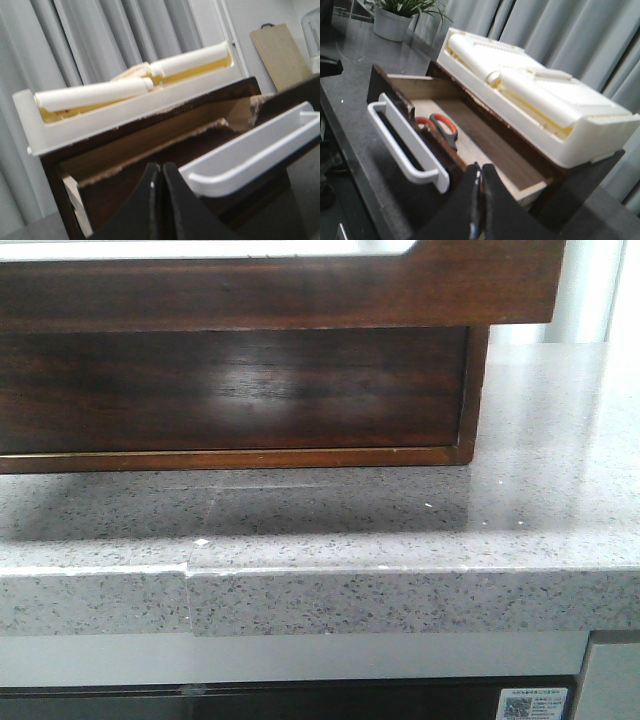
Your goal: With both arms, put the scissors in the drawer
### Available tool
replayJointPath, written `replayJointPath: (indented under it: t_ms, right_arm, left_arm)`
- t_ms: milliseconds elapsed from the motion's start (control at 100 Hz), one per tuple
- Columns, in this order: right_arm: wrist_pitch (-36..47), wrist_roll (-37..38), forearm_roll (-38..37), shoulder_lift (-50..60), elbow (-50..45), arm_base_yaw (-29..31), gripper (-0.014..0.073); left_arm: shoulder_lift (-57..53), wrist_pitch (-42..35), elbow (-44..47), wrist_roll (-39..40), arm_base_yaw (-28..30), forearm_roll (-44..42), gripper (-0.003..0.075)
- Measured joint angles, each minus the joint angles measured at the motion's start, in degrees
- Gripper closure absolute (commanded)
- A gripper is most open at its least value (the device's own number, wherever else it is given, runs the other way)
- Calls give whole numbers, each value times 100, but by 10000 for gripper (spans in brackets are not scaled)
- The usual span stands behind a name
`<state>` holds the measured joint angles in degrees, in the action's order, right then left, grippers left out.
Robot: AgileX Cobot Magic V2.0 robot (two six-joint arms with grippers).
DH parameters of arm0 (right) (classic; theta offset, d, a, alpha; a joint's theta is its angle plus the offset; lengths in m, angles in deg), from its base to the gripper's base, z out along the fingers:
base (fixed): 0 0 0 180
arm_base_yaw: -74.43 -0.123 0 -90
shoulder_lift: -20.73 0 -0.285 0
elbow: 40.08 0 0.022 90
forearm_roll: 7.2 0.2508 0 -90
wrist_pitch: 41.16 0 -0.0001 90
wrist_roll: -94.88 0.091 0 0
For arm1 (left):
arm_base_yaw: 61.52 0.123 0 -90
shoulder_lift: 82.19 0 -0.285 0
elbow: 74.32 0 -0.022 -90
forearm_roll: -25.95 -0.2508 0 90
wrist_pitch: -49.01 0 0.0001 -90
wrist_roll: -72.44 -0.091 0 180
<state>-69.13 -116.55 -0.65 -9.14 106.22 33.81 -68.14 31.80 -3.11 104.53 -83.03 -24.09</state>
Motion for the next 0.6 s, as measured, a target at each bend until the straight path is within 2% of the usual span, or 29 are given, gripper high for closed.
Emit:
replayJointPath:
  t_ms: [260, 400, 600]
  right_arm:
    - [336, 14, 176, 1053, -1687, 0, 644]
    - [435, 14, 230, 1256, -2113, 0, 644]
    - [300, 37, 291, 1269, -2232, 0, 644]
  left_arm:
    - [0, 35, 509, 0, 0, 0, 742]
    - [0, 35, 574, 0, 0, 0, 742]
    - [0, 35, 574, 0, 0, 10, 742]
